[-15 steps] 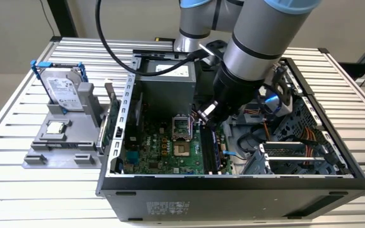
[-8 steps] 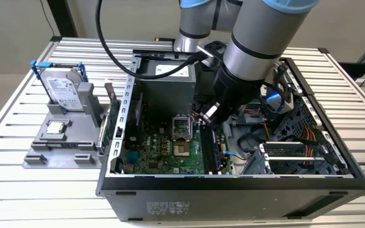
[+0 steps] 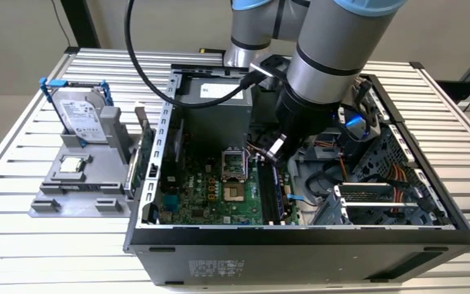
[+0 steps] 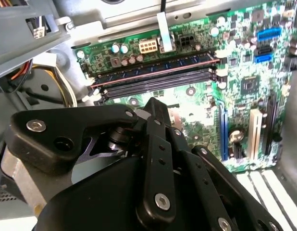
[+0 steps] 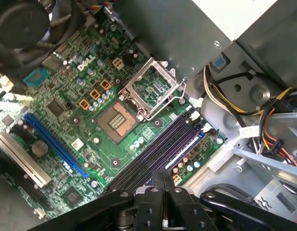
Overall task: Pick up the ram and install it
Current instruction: 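Press down the ram until it locks into place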
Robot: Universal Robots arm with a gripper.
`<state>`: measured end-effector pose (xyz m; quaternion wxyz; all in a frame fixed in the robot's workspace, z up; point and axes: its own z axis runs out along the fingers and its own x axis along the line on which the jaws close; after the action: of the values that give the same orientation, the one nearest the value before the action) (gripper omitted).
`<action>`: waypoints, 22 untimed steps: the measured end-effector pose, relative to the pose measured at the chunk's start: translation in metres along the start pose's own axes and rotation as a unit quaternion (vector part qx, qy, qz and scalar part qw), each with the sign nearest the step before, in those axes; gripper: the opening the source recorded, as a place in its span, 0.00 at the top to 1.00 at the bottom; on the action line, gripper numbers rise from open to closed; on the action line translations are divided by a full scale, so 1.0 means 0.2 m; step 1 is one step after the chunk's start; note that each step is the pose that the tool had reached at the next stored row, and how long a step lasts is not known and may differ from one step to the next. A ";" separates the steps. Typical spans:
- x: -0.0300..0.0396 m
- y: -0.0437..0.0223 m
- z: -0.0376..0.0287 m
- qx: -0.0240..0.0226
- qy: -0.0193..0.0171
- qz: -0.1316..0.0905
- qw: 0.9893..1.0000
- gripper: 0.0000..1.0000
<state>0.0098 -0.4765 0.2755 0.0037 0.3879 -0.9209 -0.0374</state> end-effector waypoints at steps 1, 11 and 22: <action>0.000 0.000 0.000 0.001 0.000 -0.005 1.000 1.00; -0.001 0.000 0.000 0.002 -0.002 -0.054 0.999 1.00; 0.000 0.000 0.000 0.002 -0.003 -0.089 0.996 1.00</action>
<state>0.0099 -0.4765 0.2755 -0.0031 0.4679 -0.8830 -0.0372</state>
